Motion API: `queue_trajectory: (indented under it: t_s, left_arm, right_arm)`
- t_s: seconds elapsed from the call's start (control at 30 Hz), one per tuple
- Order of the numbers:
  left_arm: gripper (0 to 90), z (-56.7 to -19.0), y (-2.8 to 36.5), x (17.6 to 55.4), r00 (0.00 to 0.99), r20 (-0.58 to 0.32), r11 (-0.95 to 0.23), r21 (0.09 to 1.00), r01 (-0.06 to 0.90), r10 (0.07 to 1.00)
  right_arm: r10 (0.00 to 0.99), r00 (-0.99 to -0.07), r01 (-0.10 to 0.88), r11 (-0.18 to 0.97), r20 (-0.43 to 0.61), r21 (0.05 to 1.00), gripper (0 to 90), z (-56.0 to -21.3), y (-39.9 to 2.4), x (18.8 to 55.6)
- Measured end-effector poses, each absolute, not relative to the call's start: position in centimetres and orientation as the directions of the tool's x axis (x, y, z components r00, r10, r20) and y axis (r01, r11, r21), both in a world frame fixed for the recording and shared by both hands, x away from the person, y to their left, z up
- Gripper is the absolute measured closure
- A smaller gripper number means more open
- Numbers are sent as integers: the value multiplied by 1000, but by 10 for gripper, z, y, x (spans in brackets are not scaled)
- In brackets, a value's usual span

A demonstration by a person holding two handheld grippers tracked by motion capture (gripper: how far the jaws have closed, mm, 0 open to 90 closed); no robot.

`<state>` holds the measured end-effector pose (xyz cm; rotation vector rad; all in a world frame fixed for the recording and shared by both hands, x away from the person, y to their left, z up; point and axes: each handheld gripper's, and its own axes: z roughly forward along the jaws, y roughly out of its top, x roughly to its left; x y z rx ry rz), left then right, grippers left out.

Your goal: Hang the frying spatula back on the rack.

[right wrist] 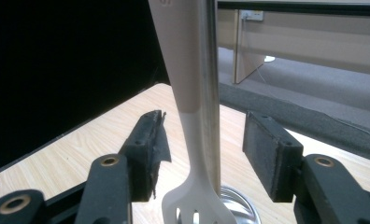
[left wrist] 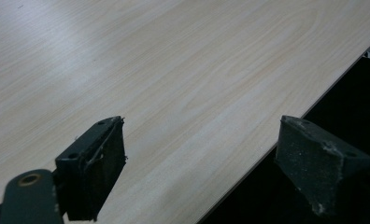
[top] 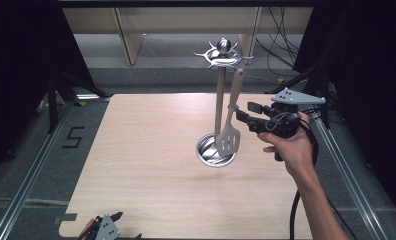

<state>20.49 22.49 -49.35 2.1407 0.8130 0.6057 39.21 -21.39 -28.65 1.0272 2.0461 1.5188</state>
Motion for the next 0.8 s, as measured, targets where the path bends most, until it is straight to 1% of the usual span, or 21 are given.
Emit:
queue_trajectory:
  t_s: [0.13,0.23,0.27,0.3,0.33,0.37,0.4,0.43,0.47,0.5,0.53,0.57,0.67,0.73,0.77,0.8]
  left_arm:
    - [152,-493,225,205,685,156,-512,782,354,712]
    - [152,-494,225,204,681,153,-507,784,357,716]
    - [152,-494,225,204,680,151,-505,785,359,718]
    - [152,-494,225,204,681,153,-508,783,358,716]
    - [152,-494,225,204,680,150,-504,786,359,717]
    - [152,-494,225,204,680,151,-504,786,358,717]
    - [152,-494,224,204,679,149,-503,786,359,719]
    - [152,-493,226,205,680,169,-517,782,348,713]
    - [152,-495,223,203,669,123,-469,804,367,733]
    - [152,-495,223,202,665,118,-468,799,377,738]
    - [152,-495,224,202,662,126,-475,795,378,739]
    - [152,-495,224,203,665,131,-477,797,370,735]
    - [152,-494,224,202,665,128,-477,795,374,735]
    - [152,-494,226,203,672,153,-501,787,361,724]
    - [152,-494,226,203,672,153,-501,787,361,724]
    - [152,-494,226,202,667,142,-493,786,373,731]
  right_arm:
    - [756,-647,313,140,103,939,477,-290,-218,390]
    - [763,-635,332,129,120,934,470,-294,-221,384]
    - [762,-641,305,141,93,942,461,-296,-223,385]
    - [758,-645,307,141,96,941,442,-301,-224,382]
    - [759,-639,337,131,124,932,437,-303,-224,379]
    - [759,-639,337,131,124,932,437,-303,-224,379]
    - [758,-643,315,137,105,939,433,-307,-225,380]
    - [756,-647,314,147,99,938,423,-313,-226,378]
    - [760,-641,326,147,105,934,421,-314,-226,377]
    - [752,-653,304,154,88,940,422,-318,-226,377]
    - [760,-643,322,156,95,934,420,-320,-226,375]
    - [751,-655,304,165,80,938,416,-322,-228,375]
    - [749,-658,304,173,75,937,403,-330,-230,373]
    - [747,-660,299,171,75,939,397,-336,-232,372]
    - [758,-647,313,167,82,935,397,-337,-233,370]
    - [750,-656,319,173,85,932,396,-342,-234,370]
